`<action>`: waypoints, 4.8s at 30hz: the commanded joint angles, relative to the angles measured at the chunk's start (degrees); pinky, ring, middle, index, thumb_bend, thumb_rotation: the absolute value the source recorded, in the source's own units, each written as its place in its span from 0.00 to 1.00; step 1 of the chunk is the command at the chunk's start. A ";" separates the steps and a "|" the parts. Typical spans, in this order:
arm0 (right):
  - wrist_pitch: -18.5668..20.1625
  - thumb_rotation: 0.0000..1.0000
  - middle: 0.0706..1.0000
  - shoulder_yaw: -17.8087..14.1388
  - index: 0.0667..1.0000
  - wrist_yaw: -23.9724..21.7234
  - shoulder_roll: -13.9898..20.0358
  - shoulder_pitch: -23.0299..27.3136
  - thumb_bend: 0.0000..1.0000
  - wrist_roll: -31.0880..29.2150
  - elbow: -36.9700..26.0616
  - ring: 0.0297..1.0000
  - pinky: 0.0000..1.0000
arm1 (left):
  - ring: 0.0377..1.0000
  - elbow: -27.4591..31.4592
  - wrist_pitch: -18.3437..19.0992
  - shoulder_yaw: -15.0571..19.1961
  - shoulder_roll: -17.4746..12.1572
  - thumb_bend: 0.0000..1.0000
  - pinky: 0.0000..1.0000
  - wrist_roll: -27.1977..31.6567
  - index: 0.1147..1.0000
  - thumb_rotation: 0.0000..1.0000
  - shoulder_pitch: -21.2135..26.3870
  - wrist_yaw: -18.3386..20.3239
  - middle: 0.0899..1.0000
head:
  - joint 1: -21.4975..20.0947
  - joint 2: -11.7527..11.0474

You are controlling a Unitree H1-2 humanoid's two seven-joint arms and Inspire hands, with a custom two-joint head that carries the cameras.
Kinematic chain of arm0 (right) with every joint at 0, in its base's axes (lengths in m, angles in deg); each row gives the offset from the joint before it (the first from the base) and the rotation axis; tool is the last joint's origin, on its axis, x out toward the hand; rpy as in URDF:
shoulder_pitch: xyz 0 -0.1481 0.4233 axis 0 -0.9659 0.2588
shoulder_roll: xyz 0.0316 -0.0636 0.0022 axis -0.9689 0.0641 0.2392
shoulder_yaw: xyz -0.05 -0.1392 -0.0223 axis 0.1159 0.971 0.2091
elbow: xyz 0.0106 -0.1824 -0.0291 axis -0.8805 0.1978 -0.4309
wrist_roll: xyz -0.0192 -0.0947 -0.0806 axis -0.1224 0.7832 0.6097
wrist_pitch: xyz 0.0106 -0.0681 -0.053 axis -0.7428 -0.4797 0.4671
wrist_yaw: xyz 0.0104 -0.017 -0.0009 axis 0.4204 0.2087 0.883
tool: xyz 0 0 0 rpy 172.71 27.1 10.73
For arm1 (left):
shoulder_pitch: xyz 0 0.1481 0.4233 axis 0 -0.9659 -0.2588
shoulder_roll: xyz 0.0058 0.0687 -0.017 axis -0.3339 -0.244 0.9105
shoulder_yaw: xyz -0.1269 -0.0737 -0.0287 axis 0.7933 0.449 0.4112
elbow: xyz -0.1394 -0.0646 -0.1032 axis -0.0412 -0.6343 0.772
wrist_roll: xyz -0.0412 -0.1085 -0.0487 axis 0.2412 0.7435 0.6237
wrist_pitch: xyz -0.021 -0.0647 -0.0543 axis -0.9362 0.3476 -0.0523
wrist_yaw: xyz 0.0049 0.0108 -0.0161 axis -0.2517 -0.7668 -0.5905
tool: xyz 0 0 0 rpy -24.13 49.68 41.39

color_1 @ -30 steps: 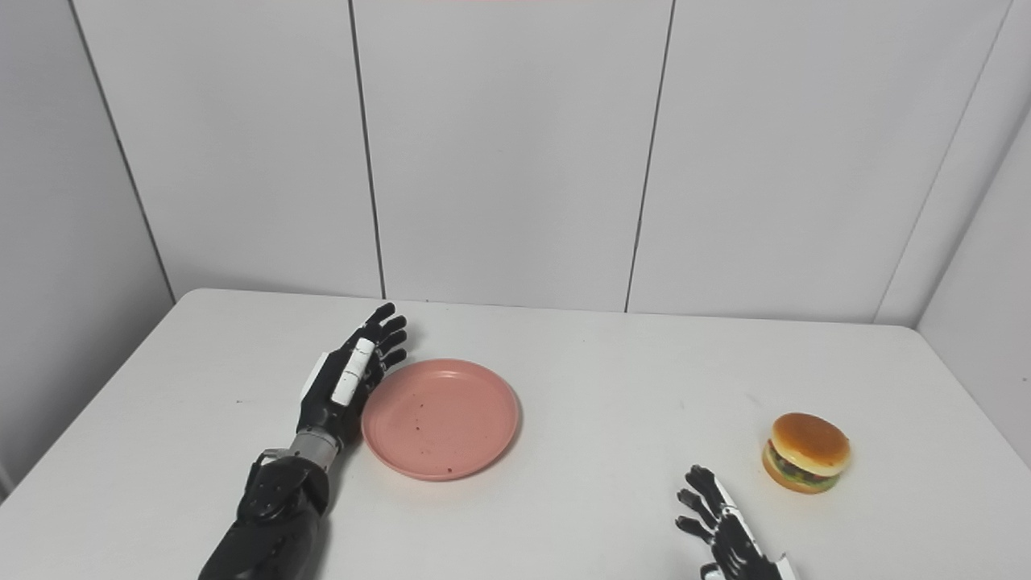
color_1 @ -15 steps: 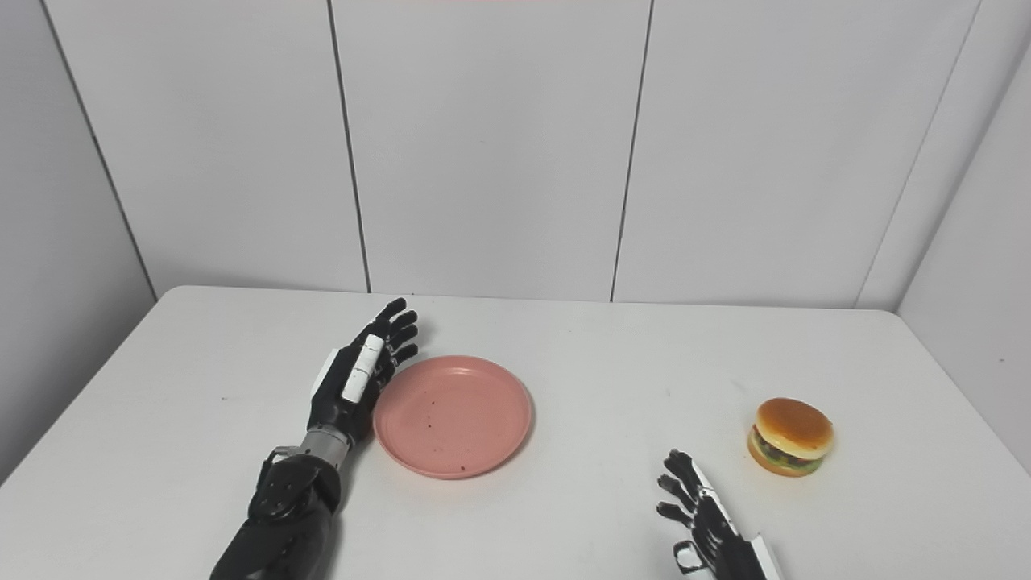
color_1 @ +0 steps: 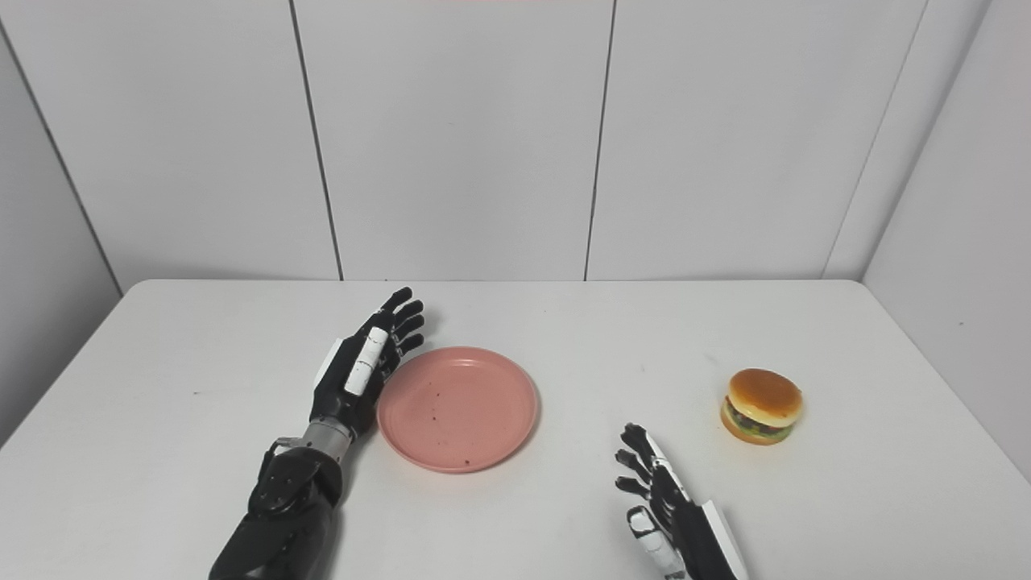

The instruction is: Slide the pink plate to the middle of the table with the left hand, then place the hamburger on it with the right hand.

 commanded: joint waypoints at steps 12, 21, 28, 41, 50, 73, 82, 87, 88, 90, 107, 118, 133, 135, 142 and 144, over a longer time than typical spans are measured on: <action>4.93 1.00 0.95 2.38 0.94 0.70 -2.65 0.35 0.86 2.33 -0.84 0.90 0.81 | 0.92 0.69 2.46 -1.44 1.49 0.93 0.88 0.33 0.87 0.80 -4.97 2.01 0.89 | -3.55 -0.15; 4.71 1.00 0.95 2.80 0.95 0.91 -3.04 0.54 0.85 2.99 -0.53 0.90 0.81 | 0.92 2.05 3.51 -1.07 0.56 0.93 0.88 0.77 0.87 0.80 -5.40 2.61 0.90 | -4.90 -0.31; 4.63 1.00 0.95 2.97 0.95 1.12 -3.19 0.75 0.86 3.57 -0.15 0.90 0.81 | 0.93 2.64 4.12 -0.46 -0.40 0.93 0.89 1.39 0.87 0.80 -5.39 3.42 0.90 | -5.59 -0.55; 4.68 0.95 0.93 1.33 0.92 1.97 -4.59 -1.06 0.87 -1.19 -0.97 0.90 0.81 | 0.93 0.99 2.02 0.22 -0.79 0.93 0.89 1.91 0.86 0.79 -6.47 4.23 0.88 | -7.74 -3.65; 5.67 0.92 0.86 0.06 0.89 3.49 -4.81 -2.05 0.88 -4.13 -6.48 0.86 0.81 | 0.92 -3.49 -0.28 1.62 -1.05 0.96 0.86 3.11 0.84 0.78 -4.92 5.34 0.87 | -9.41 -4.08; 5.27 1.00 0.92 -4.87 0.92 7.64 3.97 2.75 0.81 25.93 -24.61 0.89 0.81 | 0.93 -5.89 -0.94 2.53 -0.92 0.95 0.88 3.70 0.86 0.78 -3.12 6.23 0.89 | -9.75 -4.56; 6.86 0.95 0.92 -9.23 0.92 7.87 8.90 8.18 0.83 32.56 -26.38 0.90 0.83 | 0.92 -7.48 -1.58 2.60 -1.58 0.94 0.88 3.82 0.85 0.78 -2.30 6.92 0.88 | -12.87 -5.70; 10.06 0.95 0.91 -11.21 0.90 6.50 10.90 11.60 0.85 37.01 -25.07 0.89 0.85 | 0.93 -8.08 -1.71 2.63 -1.74 0.93 0.87 3.93 0.85 0.79 -2.21 7.16 0.89 | -13.37 -6.09; 10.65 0.94 0.91 -11.50 0.90 6.28 11.39 12.22 0.84 37.67 -24.45 0.89 0.84 | 0.93 -8.29 -1.88 2.63 -1.79 0.93 0.87 3.98 0.85 0.79 -2.24 7.30 0.89 | -13.58 -6.15; 11.31 0.89 0.90 -11.99 0.91 6.26 12.13 13.26 0.82 38.01 -22.76 0.88 0.82 | 0.93 -8.83 -2.14 2.73 -1.99 0.93 0.88 4.12 0.85 0.79 -2.25 7.58 0.89 | -14.37 -6.50; 13.65 0.67 0.84 -11.62 0.88 8.77 19.24 17.50 0.87 42.03 -4.80 0.83 0.79 | 0.92 -7.87 -3.17 3.07 -2.06 0.93 0.86 4.42 0.86 0.79 -3.08 8.62 0.89 | -13.54 -8.40; 14.19 0.69 0.83 -9.27 0.86 10.94 20.26 18.24 0.86 42.36 3.53 0.85 0.80 | 0.93 -6.73 -2.22 2.85 -1.96 0.92 0.89 3.70 0.86 0.80 -3.75 7.89 0.89 | -12.10 -7.44; 13.94 0.68 0.83 -8.28 0.85 11.69 21.70 18.94 0.83 39.17 6.32 0.85 0.81 | 0.92 -7.37 -2.14 2.85 -1.50 0.92 0.86 3.70 0.85 0.79 -2.90 7.63 0.88 | -11.73 -6.95; 13.84 0.67 0.82 -8.25 0.83 11.82 21.98 18.54 0.82 39.21 5.68 0.84 0.81 | 0.92 -6.43 -1.88 2.71 -1.41 0.93 0.86 3.57 0.85 0.79 -3.20 7.51 0.88 | -11.68 -6.90; 10.35 0.62 0.74 -8.05 0.70 16.75 22.19 16.90 0.82 39.59 6.46 0.77 0.72 | 0.92 -5.40 -1.11 2.46 -1.55 0.94 0.87 3.33 0.86 0.79 -3.73 7.27 0.88 | -11.18 -6.75; 9.53 0.61 0.72 -7.59 0.66 18.58 22.45 16.46 0.81 39.89 6.94 0.74 0.70 | 0.92 -4.96 -0.77 2.31 -1.63 0.94 0.87 3.22 0.86 0.79 -3.79 7.23 0.88 | -11.09 -6.67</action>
